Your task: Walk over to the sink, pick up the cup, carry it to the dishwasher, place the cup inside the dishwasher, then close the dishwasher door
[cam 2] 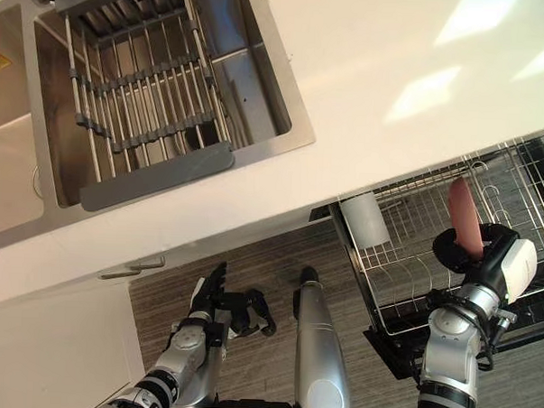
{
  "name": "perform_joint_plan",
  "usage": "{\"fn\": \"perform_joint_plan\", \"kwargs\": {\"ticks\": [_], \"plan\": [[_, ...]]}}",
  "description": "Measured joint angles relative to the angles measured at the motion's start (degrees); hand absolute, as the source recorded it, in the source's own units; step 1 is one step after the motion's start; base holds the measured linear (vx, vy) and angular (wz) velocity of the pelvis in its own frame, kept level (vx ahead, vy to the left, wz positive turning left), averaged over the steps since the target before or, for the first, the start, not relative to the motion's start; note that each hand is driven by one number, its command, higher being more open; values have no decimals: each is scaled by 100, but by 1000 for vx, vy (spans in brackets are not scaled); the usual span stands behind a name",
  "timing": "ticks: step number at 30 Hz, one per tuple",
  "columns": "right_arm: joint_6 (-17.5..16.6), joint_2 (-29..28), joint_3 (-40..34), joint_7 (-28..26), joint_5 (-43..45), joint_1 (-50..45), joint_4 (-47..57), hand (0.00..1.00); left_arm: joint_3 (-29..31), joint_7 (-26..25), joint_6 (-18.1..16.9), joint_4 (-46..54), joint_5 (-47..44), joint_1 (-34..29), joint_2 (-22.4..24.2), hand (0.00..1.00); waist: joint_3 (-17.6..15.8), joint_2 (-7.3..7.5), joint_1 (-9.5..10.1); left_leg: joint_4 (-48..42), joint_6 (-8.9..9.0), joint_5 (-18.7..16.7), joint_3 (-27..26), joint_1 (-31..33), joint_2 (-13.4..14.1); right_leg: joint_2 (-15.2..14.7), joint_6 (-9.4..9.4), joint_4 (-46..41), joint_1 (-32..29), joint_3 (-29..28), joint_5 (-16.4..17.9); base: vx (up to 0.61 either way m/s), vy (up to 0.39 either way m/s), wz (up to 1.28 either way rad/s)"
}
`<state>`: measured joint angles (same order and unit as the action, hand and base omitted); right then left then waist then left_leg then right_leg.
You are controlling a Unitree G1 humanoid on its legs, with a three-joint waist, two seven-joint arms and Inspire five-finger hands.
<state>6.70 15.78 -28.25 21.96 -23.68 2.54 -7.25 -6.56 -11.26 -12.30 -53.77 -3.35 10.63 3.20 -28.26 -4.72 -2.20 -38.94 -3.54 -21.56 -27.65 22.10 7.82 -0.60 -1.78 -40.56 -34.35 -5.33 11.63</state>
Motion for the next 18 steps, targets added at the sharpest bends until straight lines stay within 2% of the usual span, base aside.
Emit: {"fn": "perform_joint_plan", "kwargs": {"ticks": [8, 18], "plan": [[274, 23, -406, 55, -128, -95, 104, 100, -2, -1, -7, -3, 0, 48, 5, 100, -4, -36, -4, -133, -34, -31, -9, 166, 20, -8, -1, -95, -160, -15, 7, 0, 0, 0], [288, 228, -513, 174, -87, 135, 67, 100, -104, 3, -21, 10, 0, 53, 1, 100, -26, -106, -7, -121, -42, -25, 42, 268, -30, -69, -1, -125, -250, 38, 8, 30, 7, 3]]}}
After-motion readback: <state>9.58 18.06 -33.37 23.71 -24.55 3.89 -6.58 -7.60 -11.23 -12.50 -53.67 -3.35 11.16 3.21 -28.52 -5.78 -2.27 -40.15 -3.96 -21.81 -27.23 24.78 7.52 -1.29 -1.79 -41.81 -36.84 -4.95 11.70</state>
